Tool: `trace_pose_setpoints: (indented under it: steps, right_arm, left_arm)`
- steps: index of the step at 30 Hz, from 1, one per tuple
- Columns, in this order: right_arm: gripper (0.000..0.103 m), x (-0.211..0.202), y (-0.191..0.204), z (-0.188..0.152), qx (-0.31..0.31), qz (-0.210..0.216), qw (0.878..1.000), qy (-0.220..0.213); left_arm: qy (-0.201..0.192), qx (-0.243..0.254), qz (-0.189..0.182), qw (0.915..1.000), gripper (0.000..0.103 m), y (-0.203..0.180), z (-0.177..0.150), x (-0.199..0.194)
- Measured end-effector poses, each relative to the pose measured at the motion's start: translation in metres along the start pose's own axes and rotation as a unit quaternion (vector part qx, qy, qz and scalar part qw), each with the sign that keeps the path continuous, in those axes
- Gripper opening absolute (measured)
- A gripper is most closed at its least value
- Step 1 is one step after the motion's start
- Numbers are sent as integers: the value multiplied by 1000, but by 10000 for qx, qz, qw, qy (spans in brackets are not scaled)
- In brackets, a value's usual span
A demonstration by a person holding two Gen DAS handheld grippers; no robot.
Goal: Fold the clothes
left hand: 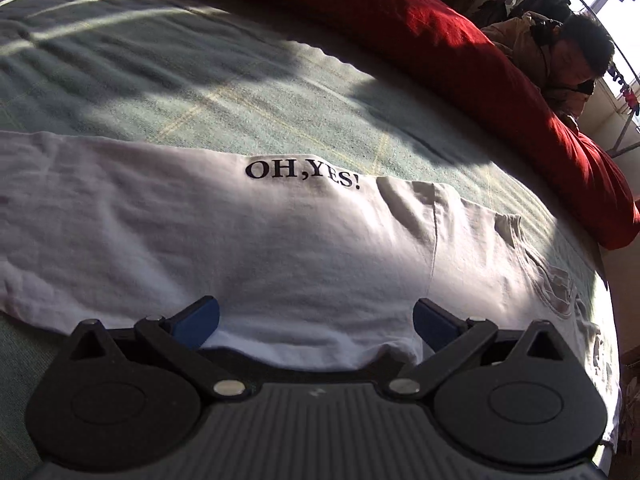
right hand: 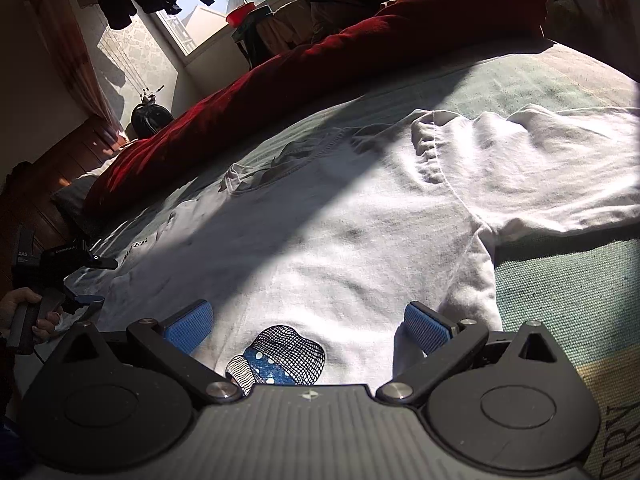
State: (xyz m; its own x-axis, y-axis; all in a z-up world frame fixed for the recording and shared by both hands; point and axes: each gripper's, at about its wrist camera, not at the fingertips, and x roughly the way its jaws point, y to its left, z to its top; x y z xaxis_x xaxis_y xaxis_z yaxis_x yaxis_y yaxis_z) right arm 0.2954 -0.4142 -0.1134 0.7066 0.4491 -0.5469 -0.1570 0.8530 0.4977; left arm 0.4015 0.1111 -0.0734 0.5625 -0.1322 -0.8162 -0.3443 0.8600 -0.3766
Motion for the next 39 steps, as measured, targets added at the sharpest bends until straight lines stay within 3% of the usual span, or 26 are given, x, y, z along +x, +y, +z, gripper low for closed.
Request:
trace_pose_setpoints:
  steps: [5, 11, 16, 21, 26, 30, 32, 34, 39]
  right_arm:
    - [103, 0, 0, 0, -2, -8, 10000, -5]
    - [103, 0, 0, 0, 26, 15, 10000, -10]
    - [103, 0, 0, 0, 17, 4, 10000, -6]
    - [103, -1, 5, 0, -42, -95, 9999, -5]
    - [103, -21, 21, 4, -189, -521, 9981, -263]
    - [103, -56, 30, 16, -515, -711, 9943, -597]
    - [103, -78, 28, 36, -900, -1238, 9849, -814]
    - [103, -92, 13, 59, -947, -1510, 9796, -931]
    - [103, -98, -59, 111, 30, -1682, 9831, -721]
  left_arm:
    - [-190, -86, -49, 9998, 102, 8, -7, -22]
    - [-226, -230, 174, 9993, 102, 22, -9, -5]
    - [-321, -73, 261, 9991, 102, 9, -28, -18]
    - [-537, 619, -124, 9966, 102, -26, -59, -56]
    - [-643, 1359, -567, 9870, 102, -55, -93, -87]
    - [-592, 1922, -795, 9763, 103, -76, -116, -89]
    - [-559, 2172, -842, 9709, 102, -89, -123, -83]
    - [-511, 2379, -890, 9658, 102, -102, -131, -77]
    - [-526, 2802, -1200, 9510, 103, -129, -151, -72]
